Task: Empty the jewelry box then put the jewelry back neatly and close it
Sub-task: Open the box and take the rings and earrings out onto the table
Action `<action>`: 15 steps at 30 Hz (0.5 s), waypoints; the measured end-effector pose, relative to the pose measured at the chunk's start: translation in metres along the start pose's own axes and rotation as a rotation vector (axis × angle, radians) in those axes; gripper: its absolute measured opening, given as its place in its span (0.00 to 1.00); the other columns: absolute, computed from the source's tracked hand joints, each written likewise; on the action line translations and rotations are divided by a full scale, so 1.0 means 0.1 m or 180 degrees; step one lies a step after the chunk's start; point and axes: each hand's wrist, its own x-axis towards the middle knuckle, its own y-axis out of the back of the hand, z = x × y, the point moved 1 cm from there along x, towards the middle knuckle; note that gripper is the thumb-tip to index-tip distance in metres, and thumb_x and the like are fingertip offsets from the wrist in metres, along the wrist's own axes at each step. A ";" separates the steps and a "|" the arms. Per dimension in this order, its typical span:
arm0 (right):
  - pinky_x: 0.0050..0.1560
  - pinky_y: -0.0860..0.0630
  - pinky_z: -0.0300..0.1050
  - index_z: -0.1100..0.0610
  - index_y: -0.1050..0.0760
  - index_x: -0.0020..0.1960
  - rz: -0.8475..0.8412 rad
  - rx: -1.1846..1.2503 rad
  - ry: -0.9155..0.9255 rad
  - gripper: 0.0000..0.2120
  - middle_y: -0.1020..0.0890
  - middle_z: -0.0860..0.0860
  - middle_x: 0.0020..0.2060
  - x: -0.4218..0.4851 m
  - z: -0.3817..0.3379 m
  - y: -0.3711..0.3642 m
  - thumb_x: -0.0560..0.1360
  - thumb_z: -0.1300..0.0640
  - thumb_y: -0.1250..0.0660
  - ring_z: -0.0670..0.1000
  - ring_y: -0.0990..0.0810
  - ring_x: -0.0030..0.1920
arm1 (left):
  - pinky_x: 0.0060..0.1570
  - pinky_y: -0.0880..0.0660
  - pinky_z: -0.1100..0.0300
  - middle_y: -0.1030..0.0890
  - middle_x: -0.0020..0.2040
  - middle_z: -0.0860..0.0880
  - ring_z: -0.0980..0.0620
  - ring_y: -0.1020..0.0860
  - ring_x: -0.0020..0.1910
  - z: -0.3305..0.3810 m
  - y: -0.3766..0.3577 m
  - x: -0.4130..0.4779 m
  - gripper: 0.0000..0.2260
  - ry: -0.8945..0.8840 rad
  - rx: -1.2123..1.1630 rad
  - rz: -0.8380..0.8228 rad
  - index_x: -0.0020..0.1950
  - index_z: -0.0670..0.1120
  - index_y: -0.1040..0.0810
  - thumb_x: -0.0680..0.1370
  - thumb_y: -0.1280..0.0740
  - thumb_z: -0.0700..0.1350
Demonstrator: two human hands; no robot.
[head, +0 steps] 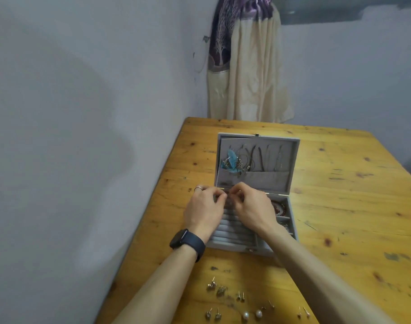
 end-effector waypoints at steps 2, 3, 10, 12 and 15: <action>0.44 0.21 0.43 0.47 0.23 0.51 0.0172 0.0522 0.0021 0.02 0.17 0.44 0.43 -0.14 0.02 0.09 0.80 0.52 0.34 0.45 0.20 0.43 | 0.38 0.31 0.64 0.22 0.52 0.56 0.58 0.24 0.48 -0.01 0.07 -0.12 0.07 -0.0006 -0.0407 0.0098 0.52 0.57 0.19 0.81 0.36 0.55; 0.43 0.23 0.36 0.48 0.23 0.51 0.0253 0.0741 0.0070 0.01 0.18 0.43 0.42 -0.24 0.02 0.15 0.80 0.54 0.33 0.41 0.21 0.42 | 0.39 0.29 0.67 0.20 0.50 0.58 0.59 0.23 0.49 -0.03 0.12 -0.19 0.07 -0.0042 -0.0600 0.0139 0.52 0.56 0.20 0.81 0.35 0.55; 0.41 0.26 0.29 0.49 0.19 0.53 0.0430 0.1443 0.0166 0.05 0.16 0.41 0.42 -1.41 -0.03 0.52 0.77 0.56 0.29 0.40 0.19 0.44 | 0.44 0.29 0.76 0.16 0.44 0.61 0.68 0.21 0.48 -0.16 0.49 -0.99 0.06 -0.0184 -0.1421 -0.0073 0.51 0.54 0.16 0.78 0.30 0.53; 0.40 0.27 0.28 0.49 0.17 0.51 0.0306 0.1433 0.0163 0.05 0.15 0.41 0.39 -1.78 -0.01 0.52 0.76 0.57 0.28 0.40 0.18 0.41 | 0.44 0.28 0.76 0.16 0.44 0.62 0.67 0.20 0.47 -0.22 0.54 -1.28 0.05 -0.0156 -0.1449 -0.0198 0.50 0.54 0.16 0.78 0.29 0.53; 0.40 0.30 0.27 0.48 0.16 0.48 0.0171 0.1287 0.0128 0.05 0.15 0.39 0.37 -2.23 0.03 0.45 0.74 0.56 0.26 0.41 0.18 0.40 | 0.43 0.27 0.72 0.16 0.42 0.63 0.66 0.20 0.45 -0.28 0.52 -1.71 0.03 -0.0105 -0.1349 -0.0497 0.48 0.54 0.15 0.77 0.28 0.51</action>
